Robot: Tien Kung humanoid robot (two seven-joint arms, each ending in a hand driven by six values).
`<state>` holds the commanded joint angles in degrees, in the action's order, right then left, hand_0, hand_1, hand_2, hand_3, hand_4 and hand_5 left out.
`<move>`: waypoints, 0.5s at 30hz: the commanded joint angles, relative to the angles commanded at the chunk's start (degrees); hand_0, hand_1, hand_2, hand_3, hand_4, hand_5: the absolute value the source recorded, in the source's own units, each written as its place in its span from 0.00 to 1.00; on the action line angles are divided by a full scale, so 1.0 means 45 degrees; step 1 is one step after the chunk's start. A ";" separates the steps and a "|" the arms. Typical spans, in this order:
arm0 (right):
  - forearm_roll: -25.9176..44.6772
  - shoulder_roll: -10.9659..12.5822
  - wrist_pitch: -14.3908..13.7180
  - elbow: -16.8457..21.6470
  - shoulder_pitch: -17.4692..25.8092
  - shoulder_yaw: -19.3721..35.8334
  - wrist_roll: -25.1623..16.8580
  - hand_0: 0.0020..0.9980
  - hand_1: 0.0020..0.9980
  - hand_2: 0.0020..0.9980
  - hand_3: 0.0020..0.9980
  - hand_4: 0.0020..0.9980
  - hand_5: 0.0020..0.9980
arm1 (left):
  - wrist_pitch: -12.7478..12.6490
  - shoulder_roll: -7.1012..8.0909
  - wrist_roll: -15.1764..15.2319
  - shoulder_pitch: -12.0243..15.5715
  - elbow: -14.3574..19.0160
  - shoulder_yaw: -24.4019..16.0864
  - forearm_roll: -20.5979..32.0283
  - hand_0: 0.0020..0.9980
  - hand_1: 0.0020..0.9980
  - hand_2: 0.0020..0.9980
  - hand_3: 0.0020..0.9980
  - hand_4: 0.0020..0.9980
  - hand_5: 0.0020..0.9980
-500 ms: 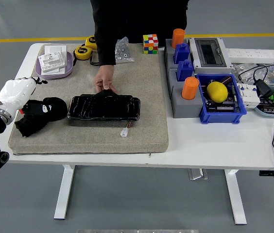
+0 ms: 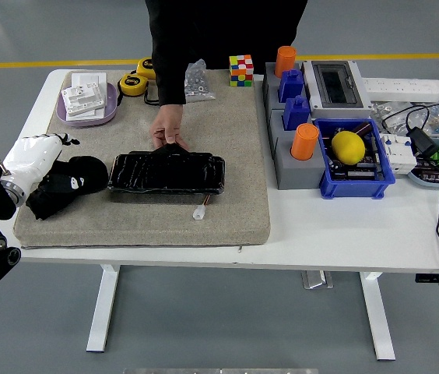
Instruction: Pick the rag up,wipe the panel,place it on the desk
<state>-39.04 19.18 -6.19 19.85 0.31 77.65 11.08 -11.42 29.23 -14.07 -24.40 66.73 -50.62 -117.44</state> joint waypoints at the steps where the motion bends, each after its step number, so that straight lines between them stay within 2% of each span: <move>1: -0.0007 0.0001 -0.0003 0.0000 0.0000 0.0010 0.0002 0.69 0.46 0.65 0.62 1.00 0.68 | -0.0002 -0.0051 -0.0004 -0.0018 -0.0033 0.0010 -0.0005 0.68 0.80 0.80 0.77 0.85 0.38; 9: -0.0009 -0.0015 0.0003 0.0008 -0.0012 -0.0014 -0.0011 0.69 0.46 0.65 0.62 1.00 0.68 | -0.0054 -0.0460 0.0026 -0.0208 -0.0415 0.0136 0.0122 0.68 0.80 0.80 0.76 0.84 0.38; 15: -0.0012 -0.0045 -0.0074 0.0109 -0.0025 -0.0103 -0.0068 0.69 0.46 0.65 0.62 1.00 0.68 | -0.0289 -0.0949 0.0183 -0.0228 -0.1026 -0.0157 0.0243 0.68 0.80 0.80 0.76 0.84 0.38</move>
<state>-39.09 18.98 -6.52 20.34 0.20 77.19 10.77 -12.72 24.95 -13.24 -25.42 62.11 -51.32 -116.35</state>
